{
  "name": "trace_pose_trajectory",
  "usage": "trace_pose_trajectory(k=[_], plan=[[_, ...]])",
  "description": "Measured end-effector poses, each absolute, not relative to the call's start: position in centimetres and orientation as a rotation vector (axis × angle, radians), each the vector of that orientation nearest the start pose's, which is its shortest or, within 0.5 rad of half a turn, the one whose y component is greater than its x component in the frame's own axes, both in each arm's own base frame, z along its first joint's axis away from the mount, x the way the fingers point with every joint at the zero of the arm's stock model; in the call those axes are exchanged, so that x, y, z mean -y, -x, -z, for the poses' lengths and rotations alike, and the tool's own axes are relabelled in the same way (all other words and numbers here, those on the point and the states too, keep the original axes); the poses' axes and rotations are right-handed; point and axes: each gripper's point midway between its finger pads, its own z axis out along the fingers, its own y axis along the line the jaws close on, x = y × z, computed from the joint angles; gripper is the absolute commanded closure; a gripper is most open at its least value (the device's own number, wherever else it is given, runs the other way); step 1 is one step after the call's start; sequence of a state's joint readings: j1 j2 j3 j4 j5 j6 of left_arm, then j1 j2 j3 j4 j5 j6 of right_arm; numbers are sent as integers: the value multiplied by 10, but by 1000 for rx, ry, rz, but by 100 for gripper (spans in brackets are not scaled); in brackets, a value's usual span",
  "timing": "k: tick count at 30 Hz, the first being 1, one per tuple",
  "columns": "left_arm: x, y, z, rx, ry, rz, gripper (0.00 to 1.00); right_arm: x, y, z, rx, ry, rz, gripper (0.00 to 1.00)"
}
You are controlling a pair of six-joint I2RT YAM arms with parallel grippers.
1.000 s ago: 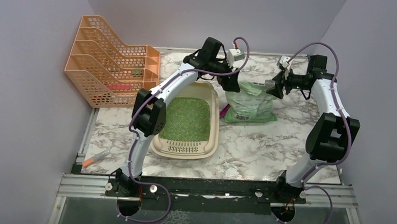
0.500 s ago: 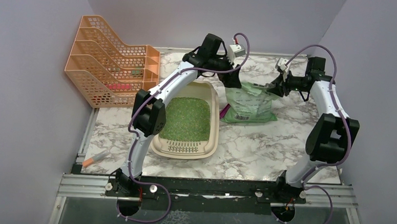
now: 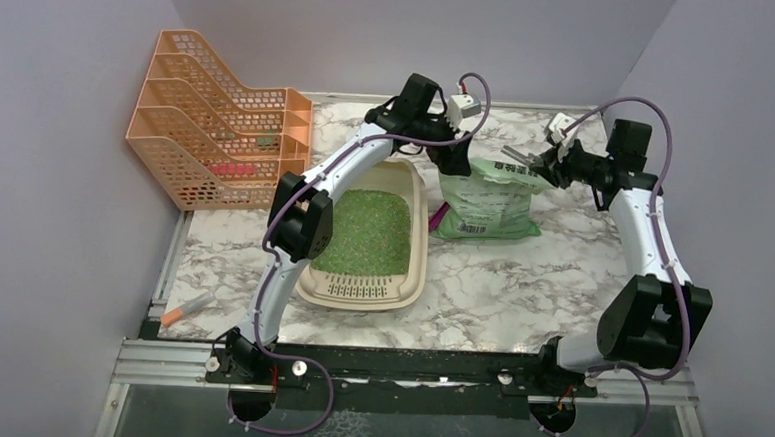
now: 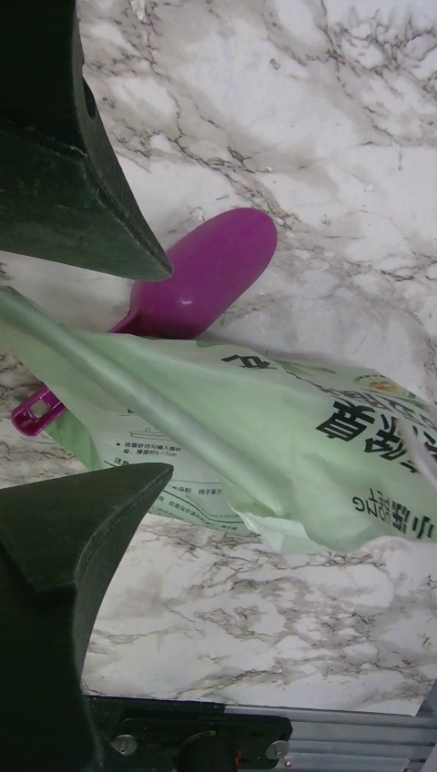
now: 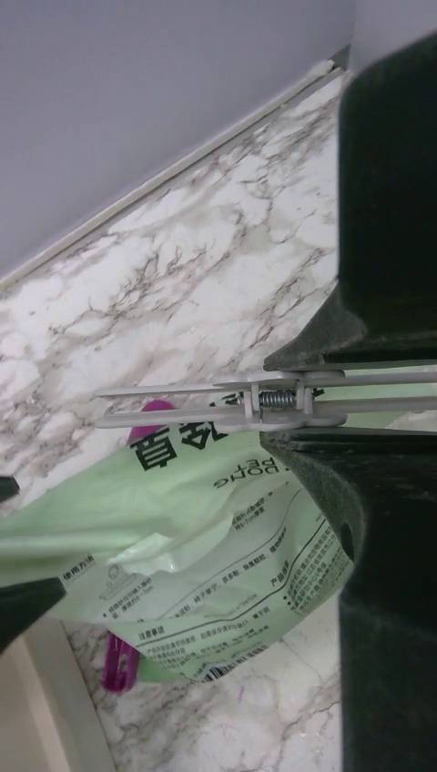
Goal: Fill the litter box with clean litter
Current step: Remove the clamp from the cat litter bag, then place the clamp at the center of the board.
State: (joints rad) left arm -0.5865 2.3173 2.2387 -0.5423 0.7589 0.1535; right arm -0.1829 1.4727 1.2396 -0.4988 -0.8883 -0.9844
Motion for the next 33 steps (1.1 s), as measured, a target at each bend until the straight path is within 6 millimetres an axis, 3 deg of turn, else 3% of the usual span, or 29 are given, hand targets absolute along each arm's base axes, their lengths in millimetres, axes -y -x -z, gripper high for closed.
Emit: trace_pose_trajectory(k=[4, 6, 8, 12, 15, 20, 25, 26, 31, 33], plan=[[425, -425, -185, -1873, -1193, 1074, 27, -20, -410, -226, -1746, 944, -154, 91], [425, -425, -186, -1868, -1196, 1073, 26, 1, -415, -224, -1841, 731, -76, 90], [426, -424, -186, -1869, -1199, 1073, 25, 27, -414, -218, -1957, 410, -11, 89], [426, -424, -186, -1866, -1202, 1066, 23, 51, -394, -201, -2045, -112, -12, 89], [423, -425, -188, -1868, -1201, 1039, 22, 49, -359, -164, -2076, -441, -81, 89], [415, -423, -202, -1854, -1196, 988, 22, 34, -303, -90, -2159, -811, -186, 89], [410, -423, -221, -1820, -1190, 943, 21, 25, -277, -53, -2187, -1005, -227, 87], [409, -424, -224, -1815, -1187, 937, 21, 25, -278, -51, -2181, -1026, -230, 84], [406, -428, -225, -1823, -1173, 899, 19, 36, -282, -40, -2164, -1121, -164, 40], [405, -431, -224, -1833, -1163, 880, 19, 42, -274, -29, -2190, -1174, -103, 37]])
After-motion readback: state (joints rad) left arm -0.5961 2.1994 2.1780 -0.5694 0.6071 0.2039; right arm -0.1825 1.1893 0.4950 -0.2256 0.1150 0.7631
